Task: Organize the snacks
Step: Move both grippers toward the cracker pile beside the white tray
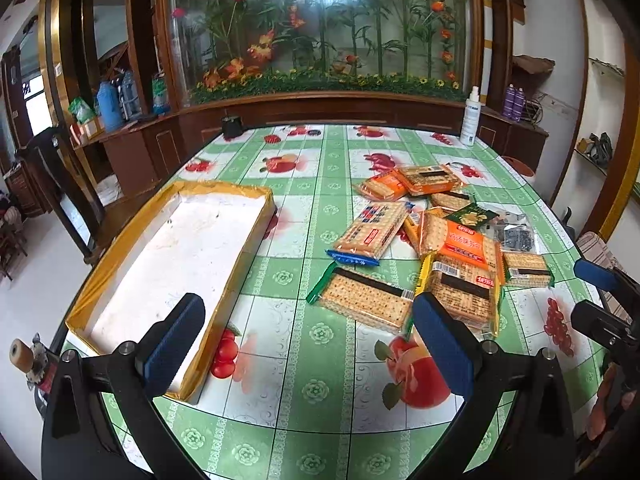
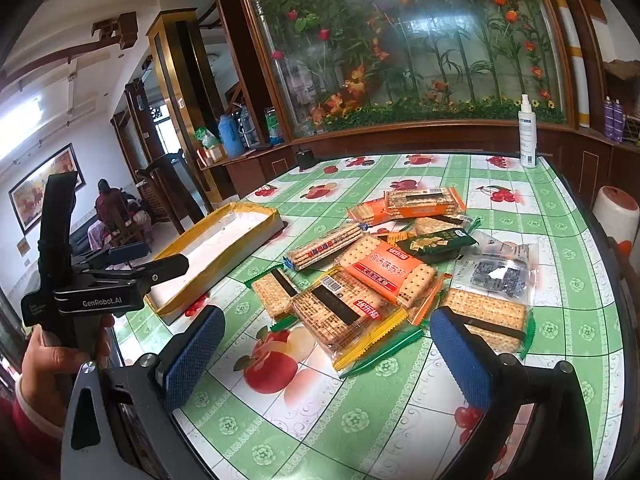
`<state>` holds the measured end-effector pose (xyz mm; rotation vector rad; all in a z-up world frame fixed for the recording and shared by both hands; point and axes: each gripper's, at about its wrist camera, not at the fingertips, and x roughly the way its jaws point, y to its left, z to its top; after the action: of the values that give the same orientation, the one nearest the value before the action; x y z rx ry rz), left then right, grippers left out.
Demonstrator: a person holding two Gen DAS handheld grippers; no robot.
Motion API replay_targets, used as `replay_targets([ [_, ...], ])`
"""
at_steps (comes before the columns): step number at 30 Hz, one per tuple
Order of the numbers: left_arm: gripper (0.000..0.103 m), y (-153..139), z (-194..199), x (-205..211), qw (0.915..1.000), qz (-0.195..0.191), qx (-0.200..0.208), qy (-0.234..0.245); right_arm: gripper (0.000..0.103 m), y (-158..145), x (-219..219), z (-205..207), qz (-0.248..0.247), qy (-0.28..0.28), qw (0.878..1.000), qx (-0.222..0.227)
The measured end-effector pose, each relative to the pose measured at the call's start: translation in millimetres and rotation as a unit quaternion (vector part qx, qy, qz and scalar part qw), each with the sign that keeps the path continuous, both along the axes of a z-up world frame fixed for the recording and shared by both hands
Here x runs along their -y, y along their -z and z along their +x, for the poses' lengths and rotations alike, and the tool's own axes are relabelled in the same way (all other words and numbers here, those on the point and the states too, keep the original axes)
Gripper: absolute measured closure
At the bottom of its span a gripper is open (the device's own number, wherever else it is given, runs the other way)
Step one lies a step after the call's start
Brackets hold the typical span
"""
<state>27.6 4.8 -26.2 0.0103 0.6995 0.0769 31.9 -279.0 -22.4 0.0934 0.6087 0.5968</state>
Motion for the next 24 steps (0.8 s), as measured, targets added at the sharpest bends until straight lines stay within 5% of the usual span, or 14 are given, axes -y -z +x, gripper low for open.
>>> replay_targets([
  [12,0.000,18,13,4,0.9995,-0.018,-0.026,0.002,0.000,8,-3,13,-0.013,-0.027,1.000,-0.011],
  [24,0.000,45,47,13,0.9873,-0.125,-0.087,-0.046,0.000,14,-6,17,-0.020,-0.058,0.998,-0.017],
])
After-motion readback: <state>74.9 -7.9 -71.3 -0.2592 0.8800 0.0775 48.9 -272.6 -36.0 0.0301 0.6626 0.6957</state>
